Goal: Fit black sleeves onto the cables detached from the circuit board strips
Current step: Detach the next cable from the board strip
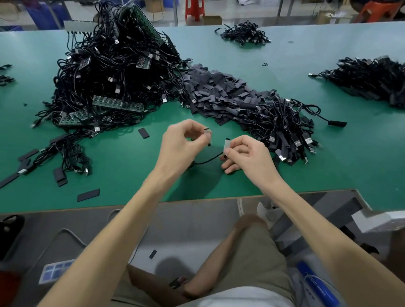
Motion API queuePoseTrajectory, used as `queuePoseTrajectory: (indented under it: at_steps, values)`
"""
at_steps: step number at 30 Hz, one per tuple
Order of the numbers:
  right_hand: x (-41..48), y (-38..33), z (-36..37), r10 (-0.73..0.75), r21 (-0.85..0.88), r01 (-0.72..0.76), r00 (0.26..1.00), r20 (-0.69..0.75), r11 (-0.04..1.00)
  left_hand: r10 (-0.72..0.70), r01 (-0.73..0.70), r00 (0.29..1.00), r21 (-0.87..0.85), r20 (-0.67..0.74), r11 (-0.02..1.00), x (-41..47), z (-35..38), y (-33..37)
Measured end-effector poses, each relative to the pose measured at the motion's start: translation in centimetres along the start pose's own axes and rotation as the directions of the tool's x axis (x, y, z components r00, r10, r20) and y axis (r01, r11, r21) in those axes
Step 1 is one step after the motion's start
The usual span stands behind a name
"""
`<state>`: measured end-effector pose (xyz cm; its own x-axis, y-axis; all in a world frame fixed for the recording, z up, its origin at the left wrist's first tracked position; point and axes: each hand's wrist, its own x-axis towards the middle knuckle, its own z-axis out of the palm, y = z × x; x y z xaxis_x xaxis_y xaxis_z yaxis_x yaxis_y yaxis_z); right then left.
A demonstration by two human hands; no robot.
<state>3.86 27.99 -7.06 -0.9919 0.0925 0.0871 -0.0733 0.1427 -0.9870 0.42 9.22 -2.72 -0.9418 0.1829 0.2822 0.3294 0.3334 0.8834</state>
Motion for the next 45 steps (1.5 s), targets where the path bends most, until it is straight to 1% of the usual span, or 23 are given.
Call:
queuePoseTrajectory:
  at_steps: [4,7,9,12,16,18,19,21,22,23,24,27,29,30,31,33,37,39,40,41,42,43,45]
  values:
    - [0.1,0.0,0.0,0.009,0.0,-0.009,0.999,0.036,1.0,0.083,-0.078,0.997,-0.262,0.008,0.962,0.9,-2.1,1.2]
    - [0.1,-0.1,0.1,-0.002,-0.025,0.004,0.997,0.072,1.0,0.078,-0.063,0.997,-0.386,0.024,0.92,1.5,-2.4,2.0]
    - [0.1,-0.2,0.1,-0.007,-0.03,0.009,0.997,0.081,1.0,0.05,-0.029,0.998,-0.403,0.042,0.915,1.8,-2.0,2.4]
    - [-0.1,-0.3,0.0,-0.015,-0.045,0.019,0.997,0.077,0.999,0.028,0.014,0.994,-0.384,0.102,0.923,2.2,-1.0,2.8]
    - [-0.1,-0.3,0.1,-0.005,-0.059,0.009,0.997,0.072,0.998,0.017,0.036,0.992,-0.407,0.125,0.913,2.5,0.0,3.4]
    - [-0.1,-0.3,0.1,0.001,-0.063,0.003,0.998,0.061,0.998,0.077,0.023,0.98,-0.484,0.185,0.875,2.5,0.0,4.0]
    - [0.0,-0.2,0.1,0.003,-0.06,0.0,0.998,0.057,0.998,0.125,0.023,0.965,-0.547,0.232,0.837,2.5,-0.2,4.4]
    - [0.0,-0.1,0.2,0.005,-0.048,-0.002,0.998,0.062,0.999,0.189,0.085,0.925,-0.665,0.33,0.742,2.6,-0.6,4.9]
    - [0.0,-0.1,0.3,0.005,-0.044,-0.003,0.998,0.064,0.999,0.185,0.141,0.907,-0.689,0.377,0.711,2.8,-0.8,5.0]
    - [0.0,-0.2,0.3,0.008,-0.04,-0.005,0.998,0.062,0.999,0.146,0.209,0.893,-0.68,0.426,0.703,3.0,-0.8,4.9]
    - [0.0,-0.2,0.3,0.01,-0.035,-0.008,0.998,0.058,0.999,0.076,0.28,0.878,-0.636,0.473,0.719,3.2,-0.5,4.5]
    - [0.0,-0.2,0.1,0.002,-0.052,0.0,0.999,0.044,0.999,-0.188,0.456,0.799,-0.371,0.572,0.809,2.5,0.8,2.6]
    - [-0.1,-0.2,-0.1,-0.003,-0.08,0.006,0.999,0.032,0.997,-0.277,0.524,0.742,-0.272,0.611,0.807,1.6,1.7,1.0]
    - [-0.1,-0.2,-0.2,-0.001,-0.095,0.003,1.0,0.027,0.996,-0.294,0.539,0.735,-0.264,0.61,0.8,1.2,2.1,0.2]
    - [-0.1,-0.3,-0.2,0.001,-0.106,0.002,1.0,0.029,0.994,-0.308,0.541,0.747,-0.268,0.589,0.797,1.1,2.4,-0.4]
    - [-0.1,-0.3,-0.2,0.006,-0.084,-0.002,0.999,0.047,0.996,-0.335,0.513,0.796,-0.268,0.503,0.815,1.2,2.5,-1.4]
    - [-0.2,-0.5,-0.1,0.008,0.019,-0.009,0.999,0.037,1.0,-0.358,0.421,0.881,-0.168,0.309,0.892,1.7,2.2,-2.1]
    - [-0.4,-0.6,-0.2,-0.04,0.06,0.039,0.999,0.007,0.997,-0.345,0.358,0.923,-0.05,0.171,0.933,2.0,1.9,-2.6]
    - [-0.5,-0.7,-0.2,-0.072,0.078,0.073,0.997,-0.014,0.994,-0.32,0.317,0.942,0.045,0.1,0.947,2.2,1.6,-2.9]
    - [-0.6,-0.7,-0.3,-0.105,0.09,0.108,0.994,-0.036,0.99,-0.285,0.277,0.958,0.143,0.039,0.95,2.4,1.3,-3.1]
    - [-0.6,-0.7,-0.3,-0.136,0.102,0.141,0.989,-0.058,0.985,-0.251,0.247,0.968,0.203,-0.005,0.948,2.5,1.1,-3.3]
    - [-0.7,-0.7,-0.3,-0.164,0.118,0.173,0.983,-0.08,0.978,-0.225,0.224,0.974,0.212,-0.018,0.951,2.5,1.0,-3.3]
    - [-0.7,-0.9,-0.5,-0.198,0.173,0.22,0.97,-0.138,0.96,-0.193,0.185,0.98,0.138,0.045,0.973,2.3,1.1,-3.0]
